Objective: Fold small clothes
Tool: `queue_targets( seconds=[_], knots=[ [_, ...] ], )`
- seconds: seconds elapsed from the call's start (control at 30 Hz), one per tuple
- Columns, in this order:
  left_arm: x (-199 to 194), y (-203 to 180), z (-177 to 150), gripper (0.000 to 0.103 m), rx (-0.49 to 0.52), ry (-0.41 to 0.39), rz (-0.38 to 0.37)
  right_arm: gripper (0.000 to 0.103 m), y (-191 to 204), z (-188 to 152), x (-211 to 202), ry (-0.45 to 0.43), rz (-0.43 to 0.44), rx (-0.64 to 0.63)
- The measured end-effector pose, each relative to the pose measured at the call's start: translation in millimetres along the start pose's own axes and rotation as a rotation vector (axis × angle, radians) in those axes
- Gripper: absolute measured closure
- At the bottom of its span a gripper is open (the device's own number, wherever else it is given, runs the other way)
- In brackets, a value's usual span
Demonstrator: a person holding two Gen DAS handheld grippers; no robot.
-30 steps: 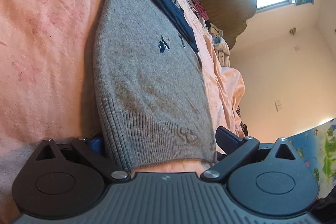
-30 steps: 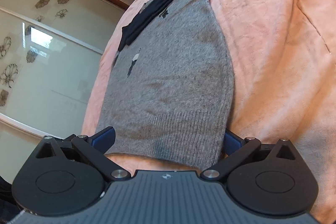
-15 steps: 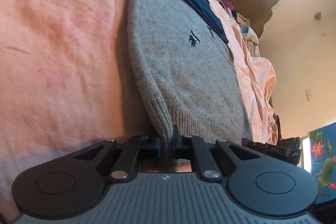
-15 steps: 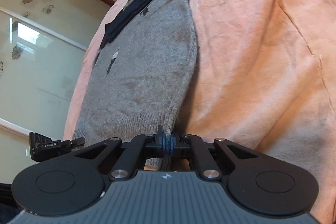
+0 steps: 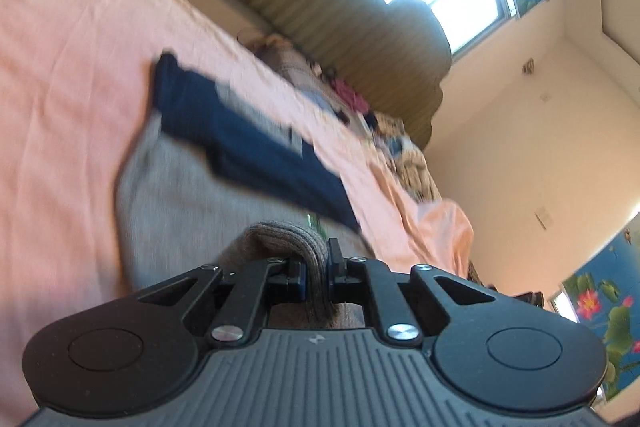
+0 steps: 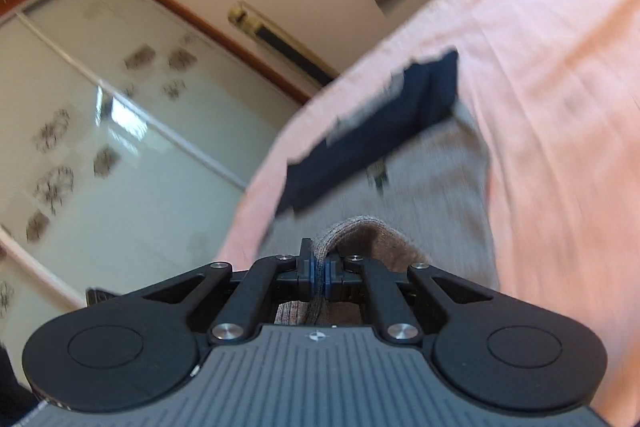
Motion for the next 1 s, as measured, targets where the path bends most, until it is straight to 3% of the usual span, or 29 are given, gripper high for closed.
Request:
queue_targets(
  seconds=[0.13,0.27,0.37,0.4,0.43,0.47,0.5,0.53,0.57,0.63,0.67,0.83,1.0],
  knots=[
    [52.1,14.1,77.5,0.094,-0.030,-0.058,0.007,0.092,-25.2,79.3,50.9,-0.066,-0.010,0.047],
    [111.7,37.7,143.6,0.094,-0.005,-0.106,0.129,0.092,-50.8,142.6,113.2,-0.089,-0.053,0.086],
    [156.0,72.7,178.4,0.093,-0.064,-0.125,0.216,0.091,-82.4,170.4,158.4,-0.124,-0.133,0.137],
    [170.8,87.0,184.9,0.091,-0.092,-0.108,0.254,0.085,-98.0,174.9,171.5,-0.136,-0.173,0.180],
    [184.8,106.2,187.3,0.086,-0.139,-0.071,0.305,0.064,-109.7,175.2,181.8,-0.135,-0.213,0.217],
    [193.8,119.7,185.6,0.082,-0.187,-0.034,0.342,0.045,-119.8,172.8,192.3,-0.120,-0.244,0.251],
    [197.4,130.2,180.9,0.075,-0.235,-0.009,0.364,0.015,-122.6,166.8,198.2,-0.110,-0.252,0.256],
    [193.5,136.3,173.6,0.066,-0.263,-0.010,0.359,0.011,-119.2,160.8,198.7,-0.114,-0.236,0.230],
    [186.5,135.9,168.6,0.058,-0.257,-0.029,0.342,0.013,-114.2,155.4,196.8,-0.114,-0.215,0.202],
    [161.2,128.4,157.3,0.025,-0.202,-0.072,0.345,0.016,-100.9,139.9,179.3,-0.102,-0.199,0.150],
    [144.8,123.0,149.7,0.021,-0.176,-0.103,0.344,0.016,-94.1,132.4,167.1,-0.099,-0.196,0.123],
    [68.0,103.3,83.6,0.019,-0.160,-0.150,0.288,0.011,-65.9,65.8,76.5,-0.105,-0.192,0.093],
    [40.5,110.9,6.2,0.018,-0.339,-0.131,0.224,0.008,-69.0,11.3,32.5,-0.088,-0.251,0.148]
  ],
)
Point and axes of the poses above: each gripper's, at about its wrist camera, not at the fingertips, and x roughly the way its jaws point, y to its left, z to its top, the point moved 8 cm from there along x, roughly the way its jaws point, and after that the axes turned 1 degree about y, right-handed, at the moved point
